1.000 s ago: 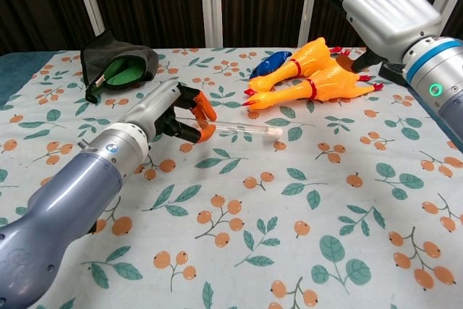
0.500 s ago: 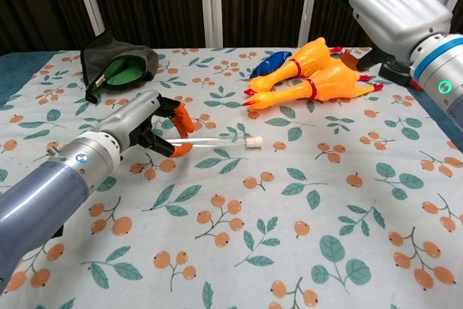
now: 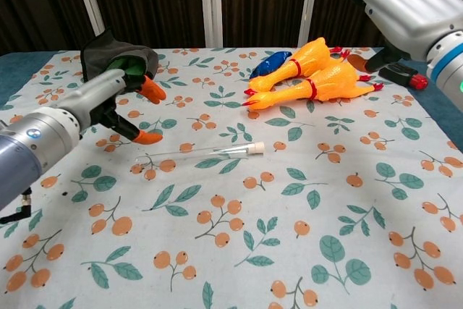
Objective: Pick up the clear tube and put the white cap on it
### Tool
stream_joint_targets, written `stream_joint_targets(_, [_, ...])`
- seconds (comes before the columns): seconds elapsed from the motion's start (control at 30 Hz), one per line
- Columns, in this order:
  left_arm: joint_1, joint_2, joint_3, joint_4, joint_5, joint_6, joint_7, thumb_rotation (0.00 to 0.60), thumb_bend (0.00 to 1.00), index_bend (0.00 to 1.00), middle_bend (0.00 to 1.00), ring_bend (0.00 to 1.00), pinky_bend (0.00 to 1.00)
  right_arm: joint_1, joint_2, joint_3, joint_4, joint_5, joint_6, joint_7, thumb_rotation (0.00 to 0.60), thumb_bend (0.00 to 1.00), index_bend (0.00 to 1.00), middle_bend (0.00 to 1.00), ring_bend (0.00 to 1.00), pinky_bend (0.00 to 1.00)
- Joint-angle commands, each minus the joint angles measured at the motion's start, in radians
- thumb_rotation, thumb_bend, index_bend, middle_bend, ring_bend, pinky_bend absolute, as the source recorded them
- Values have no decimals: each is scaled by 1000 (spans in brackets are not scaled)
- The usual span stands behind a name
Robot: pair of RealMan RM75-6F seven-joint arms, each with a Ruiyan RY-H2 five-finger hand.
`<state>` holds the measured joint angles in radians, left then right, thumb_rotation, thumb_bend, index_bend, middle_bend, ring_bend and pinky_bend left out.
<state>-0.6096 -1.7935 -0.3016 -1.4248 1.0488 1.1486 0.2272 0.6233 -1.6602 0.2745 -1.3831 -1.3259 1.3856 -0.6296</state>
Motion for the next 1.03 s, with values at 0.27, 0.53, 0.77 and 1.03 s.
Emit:
stream_joint_targets(0.27, [146,291,73,-269,147,158,11,600,264,145,165,5,0,-226,211,-8,-324,130,100,216,600,384,0,11,0,0])
stream_joint_targets(0.53, [324,548,218,-385,290,293,-83,600,223,125,117,0,0,-422,437,-147,-448,68,132,445,600,311,0,0,0,0])
stream_joint_targets(0.77, [446,657,324,-402,415,402,-148,600,208,121,110,0,0,-523,556,-260,-455,-9,153,491,600,307,0,0,0,0])
stream_joint_targets(1.03, [527,674,357,-319,485,491,-221,600,208,116,106,0,0,-589,574,-309,-331,-147,231,553,600,307,0,0,0,0])
